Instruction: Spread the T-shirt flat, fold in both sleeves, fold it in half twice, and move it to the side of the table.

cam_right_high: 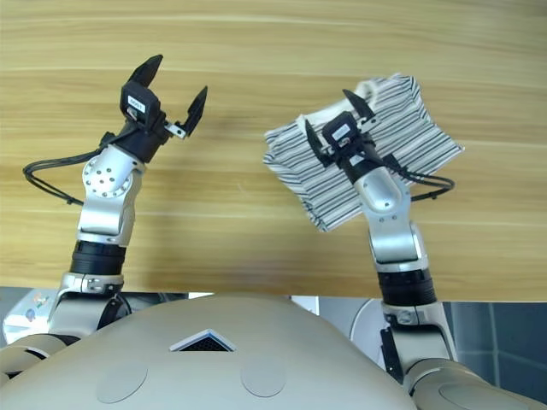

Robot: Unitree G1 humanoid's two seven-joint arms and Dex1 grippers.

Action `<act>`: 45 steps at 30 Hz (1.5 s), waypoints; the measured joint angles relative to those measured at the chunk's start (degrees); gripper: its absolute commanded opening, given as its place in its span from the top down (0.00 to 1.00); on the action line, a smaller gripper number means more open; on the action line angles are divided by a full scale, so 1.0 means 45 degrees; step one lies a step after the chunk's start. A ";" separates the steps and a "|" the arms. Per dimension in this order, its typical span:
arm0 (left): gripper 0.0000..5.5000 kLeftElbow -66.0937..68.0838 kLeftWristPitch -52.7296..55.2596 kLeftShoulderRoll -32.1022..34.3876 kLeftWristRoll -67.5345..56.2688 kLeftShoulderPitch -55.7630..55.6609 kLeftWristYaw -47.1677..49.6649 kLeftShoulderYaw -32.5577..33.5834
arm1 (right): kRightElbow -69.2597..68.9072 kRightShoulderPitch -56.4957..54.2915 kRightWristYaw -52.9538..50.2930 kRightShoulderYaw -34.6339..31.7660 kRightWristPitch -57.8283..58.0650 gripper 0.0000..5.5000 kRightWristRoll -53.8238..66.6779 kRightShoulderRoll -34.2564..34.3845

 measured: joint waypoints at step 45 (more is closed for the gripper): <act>0.22 0.4027 0.1848 -0.3124 0.0968 -0.0416 0.2009 -0.2343 | -0.1836 -0.2059 -0.3676 -0.3685 -0.2590 0.27 0.3279 0.3127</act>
